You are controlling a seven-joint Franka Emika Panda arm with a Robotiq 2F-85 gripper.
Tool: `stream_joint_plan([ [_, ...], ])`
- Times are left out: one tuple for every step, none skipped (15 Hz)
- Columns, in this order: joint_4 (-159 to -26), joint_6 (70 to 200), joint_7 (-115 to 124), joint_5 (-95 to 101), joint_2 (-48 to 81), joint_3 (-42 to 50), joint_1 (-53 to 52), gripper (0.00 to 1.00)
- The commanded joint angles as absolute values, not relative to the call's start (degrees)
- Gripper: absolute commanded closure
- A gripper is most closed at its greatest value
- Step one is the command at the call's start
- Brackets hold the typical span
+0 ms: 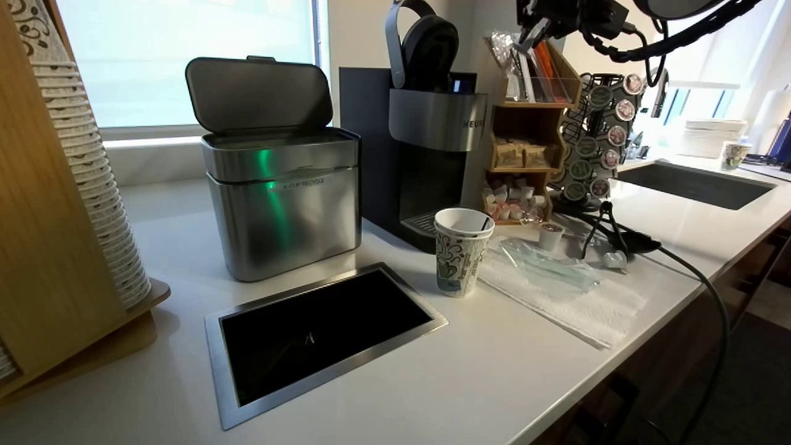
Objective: Put one coffee pod on top of the wooden stand.
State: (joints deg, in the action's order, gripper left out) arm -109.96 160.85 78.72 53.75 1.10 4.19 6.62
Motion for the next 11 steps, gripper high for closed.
stream_joint_plan([
  [-109.1,156.4,74.0,51.8,0.9,3.7,6.4,0.40],
  [-108.4,156.5,74.2,51.6,0.5,3.9,6.7,0.31],
  [-107.5,156.6,75.5,51.0,-0.8,4.4,7.2,0.24],
  [-107.4,157.4,77.1,49.9,-2.8,5.1,7.9,0.16],
  [-107.0,158.0,77.6,48.3,-4.2,5.9,8.5,0.09],
  [-107.2,158.3,77.7,47.0,-6.3,6.8,9.1,0.00],
  [-107.3,157.9,78.4,46.2,-8.3,7.6,9.7,0.00],
  [-107.2,158.6,79.7,46.1,-10.0,8.5,10.4,0.00],
  [-108.3,160.1,81.6,47.6,-12.3,9.2,11.2,0.00],
  [-109.5,161.4,79.9,48.8,-14.0,9.8,11.6,0.00],
  [-105.6,159.1,78.7,47.7,-10.0,9.3,10.7,0.00],
])
